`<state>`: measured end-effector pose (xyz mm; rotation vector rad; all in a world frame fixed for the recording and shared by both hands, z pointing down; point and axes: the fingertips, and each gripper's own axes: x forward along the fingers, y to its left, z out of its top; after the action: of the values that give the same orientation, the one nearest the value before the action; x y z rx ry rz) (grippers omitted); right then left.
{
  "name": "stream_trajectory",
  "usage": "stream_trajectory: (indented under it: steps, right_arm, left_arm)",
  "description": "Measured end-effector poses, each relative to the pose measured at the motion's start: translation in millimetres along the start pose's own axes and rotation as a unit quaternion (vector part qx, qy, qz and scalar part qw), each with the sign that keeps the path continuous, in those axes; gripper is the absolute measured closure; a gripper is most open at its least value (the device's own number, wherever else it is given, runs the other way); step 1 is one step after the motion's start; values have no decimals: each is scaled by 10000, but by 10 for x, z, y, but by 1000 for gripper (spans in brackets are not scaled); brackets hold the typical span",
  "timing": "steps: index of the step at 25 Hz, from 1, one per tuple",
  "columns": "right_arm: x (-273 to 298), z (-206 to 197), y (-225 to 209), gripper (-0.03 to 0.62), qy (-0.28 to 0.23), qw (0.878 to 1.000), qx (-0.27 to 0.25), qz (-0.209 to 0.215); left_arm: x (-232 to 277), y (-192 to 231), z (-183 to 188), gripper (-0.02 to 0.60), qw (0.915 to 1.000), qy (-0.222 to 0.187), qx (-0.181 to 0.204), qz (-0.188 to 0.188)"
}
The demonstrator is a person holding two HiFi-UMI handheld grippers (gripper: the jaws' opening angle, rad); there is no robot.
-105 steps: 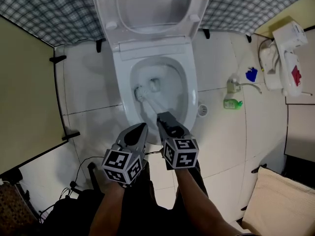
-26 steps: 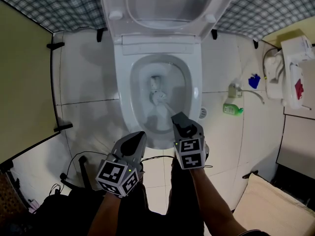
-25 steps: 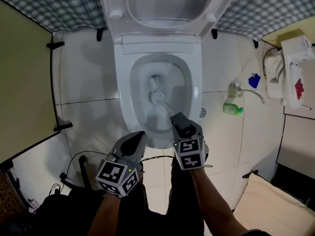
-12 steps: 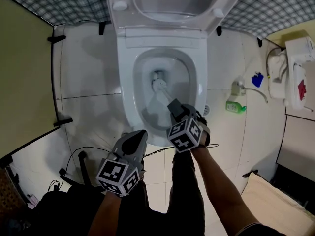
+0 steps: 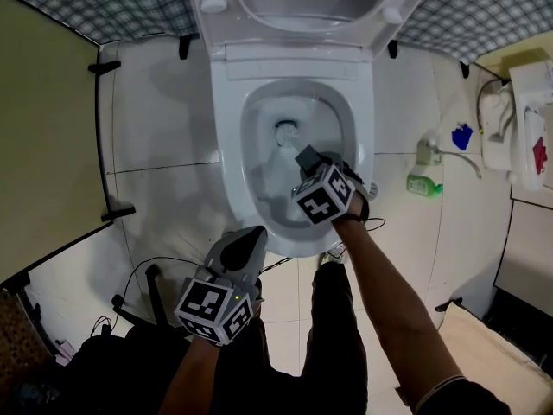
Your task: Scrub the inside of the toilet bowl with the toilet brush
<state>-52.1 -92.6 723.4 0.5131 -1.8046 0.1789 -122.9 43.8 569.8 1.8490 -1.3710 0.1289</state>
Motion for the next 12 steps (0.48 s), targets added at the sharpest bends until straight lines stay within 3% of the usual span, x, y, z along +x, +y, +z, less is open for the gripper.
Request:
stream_trajectory:
  steps: [5,12]
  right_arm:
    - [-48,283,-135,418,-425,9986,203,-257]
    - [171,281,-155,418,-292,9994,15,-182]
  left_arm:
    - [-30,43,13,572,10000,-13,4,43]
    - [-95,85,-23,572,9999,-27,-13,113]
